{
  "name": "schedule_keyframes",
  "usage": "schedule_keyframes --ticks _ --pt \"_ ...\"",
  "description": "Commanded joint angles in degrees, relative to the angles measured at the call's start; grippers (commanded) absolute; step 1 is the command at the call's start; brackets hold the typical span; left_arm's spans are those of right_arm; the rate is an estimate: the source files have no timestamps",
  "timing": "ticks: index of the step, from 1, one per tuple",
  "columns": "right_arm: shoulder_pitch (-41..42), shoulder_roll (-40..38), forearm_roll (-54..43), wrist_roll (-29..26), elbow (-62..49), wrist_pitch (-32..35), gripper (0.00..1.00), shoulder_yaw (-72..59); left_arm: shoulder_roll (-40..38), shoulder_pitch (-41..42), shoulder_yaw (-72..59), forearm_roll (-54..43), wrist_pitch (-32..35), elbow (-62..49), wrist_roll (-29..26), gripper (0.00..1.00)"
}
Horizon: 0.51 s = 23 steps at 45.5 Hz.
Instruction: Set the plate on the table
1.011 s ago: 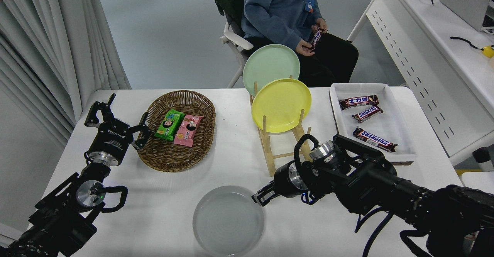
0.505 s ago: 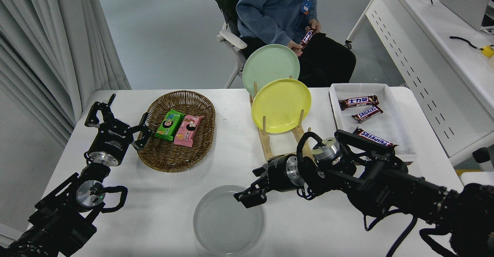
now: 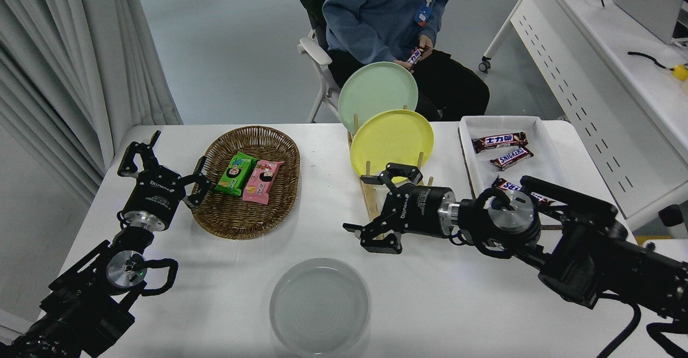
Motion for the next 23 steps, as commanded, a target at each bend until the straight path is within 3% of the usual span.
schedule_keyframes --ticks 1,10,23 --pt "-0.5 -6.1 -9.7 0.2 -0.3 9.1 1.0 6.1 0.0 0.0 0.0 0.0 0.0 -0.1 0.0 1.0" --pt "-7.0 -6.5 -24.5 0.3 -3.1 7.8 1.0 20.5 0.0 0.0 0.0 0.0 0.0 -0.1 0.0 1.0" --pt "-21.8 5.5 -60.7 0.8 -2.8 7.1 1.0 58.2 0.0 0.0 0.0 0.0 0.0 -0.1 0.0 1.0"
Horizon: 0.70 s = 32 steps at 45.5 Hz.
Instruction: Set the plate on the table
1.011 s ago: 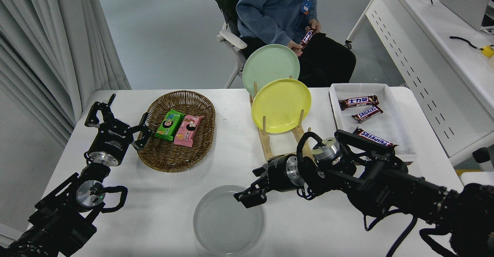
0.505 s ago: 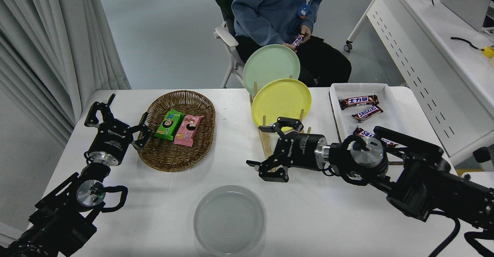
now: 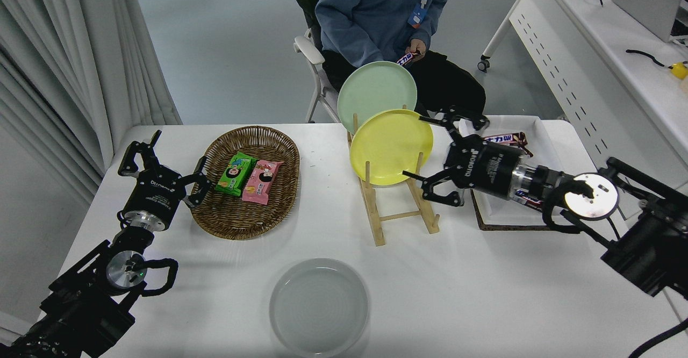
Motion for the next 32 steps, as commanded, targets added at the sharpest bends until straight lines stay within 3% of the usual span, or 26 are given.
schedule_keyframes --ticks 1,15,22,32 --pt "-9.6 7.6 -27.4 0.2 -0.3 0.4 1.0 26.5 0.0 0.0 0.0 0.0 0.0 0.0 0.0 1.0" --pt "-14.8 9.3 -28.6 -0.3 -3.1 0.3 1.0 27.6 0.0 0.0 0.0 0.0 0.0 -0.1 0.0 1.0" --pt "-14.6 15.2 -22.0 -0.1 -12.7 0.4 1.0 28.7 0.0 0.0 0.0 0.0 -0.1 0.0 0.0 1.0" --pt "-16.9 15.3 -17.4 1.0 -14.1 4.4 1.0 30.2 0.0 0.0 0.0 0.0 0.0 0.0 0.0 1.0"
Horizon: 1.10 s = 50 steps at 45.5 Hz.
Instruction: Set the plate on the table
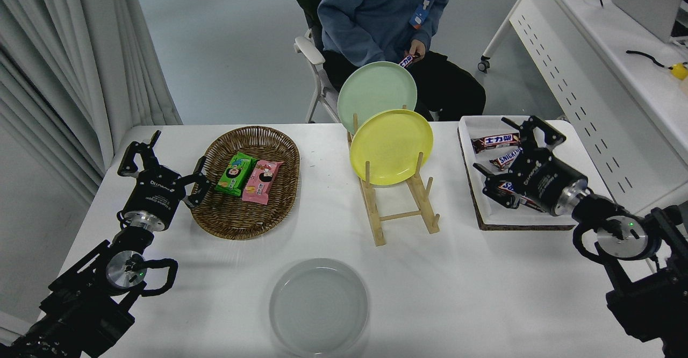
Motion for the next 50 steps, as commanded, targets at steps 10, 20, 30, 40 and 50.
schedule_keyframes --ticks 10,20,30,40,50 --pt "-2.6 2.9 3.2 14.9 -7.5 9.4 1.0 5.4 0.0 0.0 0.0 0.0 0.0 0.0 0.0 1.0" --pt "-1.3 3.1 2.8 25.6 -9.8 9.4 1.0 3.8 0.0 0.0 0.0 0.0 0.0 -0.1 0.0 1.0" --pt "2.6 4.5 3.7 27.4 -18.2 9.1 1.0 1.7 0.0 0.0 0.0 0.0 -0.1 0.0 0.0 1.0" --pt "4.9 7.1 3.7 29.1 -23.6 8.7 1.0 1.1 0.0 0.0 0.0 0.0 0.0 -0.1 0.0 1.0" --pt "7.6 7.9 5.8 29.1 -27.7 7.6 1.0 0.5 0.0 0.0 0.0 0.0 -0.1 -0.1 0.0 1.0"
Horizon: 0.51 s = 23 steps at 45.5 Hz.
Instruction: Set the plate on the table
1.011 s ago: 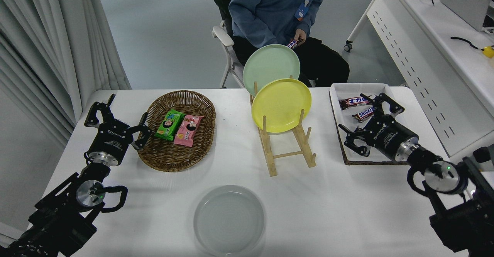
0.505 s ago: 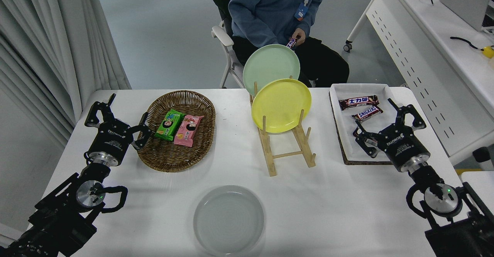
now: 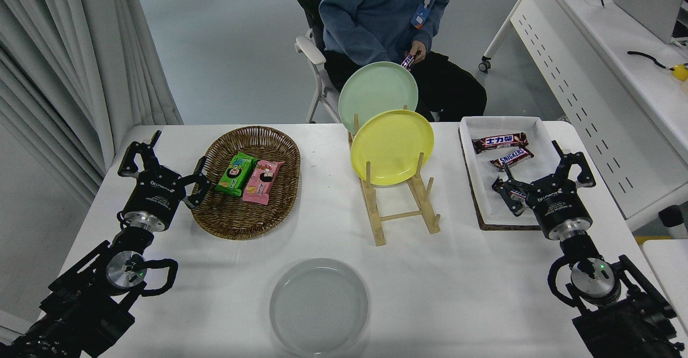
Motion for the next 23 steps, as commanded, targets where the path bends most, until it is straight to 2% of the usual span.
schedule_keyframes --ticks 1,9,23 --pt "3.3 1.4 2.4 1.0 -5.7 -1.3 1.0 -1.3 0.0 0.0 0.0 0.0 0.0 0.0 0.0 1.0" --pt "4.3 1.3 6.3 1.0 -6.9 -2.1 1.0 -6.7 0.0 0.0 0.0 0.0 0.0 0.0 0.0 1.0" --pt "4.7 1.0 6.7 1.0 -6.5 -1.5 1.0 -11.2 0.0 0.0 0.0 0.0 0.0 0.0 0.0 1.0"
